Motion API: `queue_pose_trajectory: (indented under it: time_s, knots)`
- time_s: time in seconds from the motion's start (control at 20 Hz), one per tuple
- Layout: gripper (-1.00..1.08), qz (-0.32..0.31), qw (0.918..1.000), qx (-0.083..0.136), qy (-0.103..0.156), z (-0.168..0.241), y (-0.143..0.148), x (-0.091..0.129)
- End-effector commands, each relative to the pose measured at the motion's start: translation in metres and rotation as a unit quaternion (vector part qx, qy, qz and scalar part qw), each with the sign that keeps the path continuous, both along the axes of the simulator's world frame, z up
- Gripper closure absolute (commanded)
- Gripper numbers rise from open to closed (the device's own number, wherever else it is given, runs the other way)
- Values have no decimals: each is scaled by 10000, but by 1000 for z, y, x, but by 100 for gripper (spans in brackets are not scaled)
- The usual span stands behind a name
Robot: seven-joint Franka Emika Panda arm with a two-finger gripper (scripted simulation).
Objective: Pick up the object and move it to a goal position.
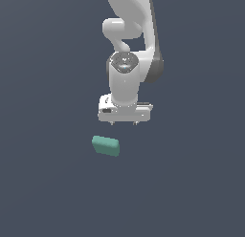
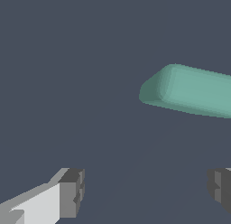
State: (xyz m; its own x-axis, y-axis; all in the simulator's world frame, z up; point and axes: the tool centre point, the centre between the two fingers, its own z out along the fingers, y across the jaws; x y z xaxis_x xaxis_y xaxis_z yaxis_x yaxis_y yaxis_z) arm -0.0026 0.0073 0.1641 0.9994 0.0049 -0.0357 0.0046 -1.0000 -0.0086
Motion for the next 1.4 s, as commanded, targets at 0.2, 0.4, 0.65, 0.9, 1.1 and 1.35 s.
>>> queue_pose_trajectory:
  time_s: [0.2, 0.4, 0.65, 0.9, 1.1, 1.35]
  knots:
    - [-92, 89, 9999, 0, -72, 9, 11, 4]
    - [-92, 183, 9997, 0, -179, 22, 29, 9]
    - [-92, 187, 9997, 0, -174, 22, 28, 9]
    - [-92, 354, 9992, -1, -175, 21, 26, 11]
    - [-92, 595, 9981, -3, -175, 20, 22, 13]
    - [-92, 1032, 9945, -4, -174, 17, 15, 17]
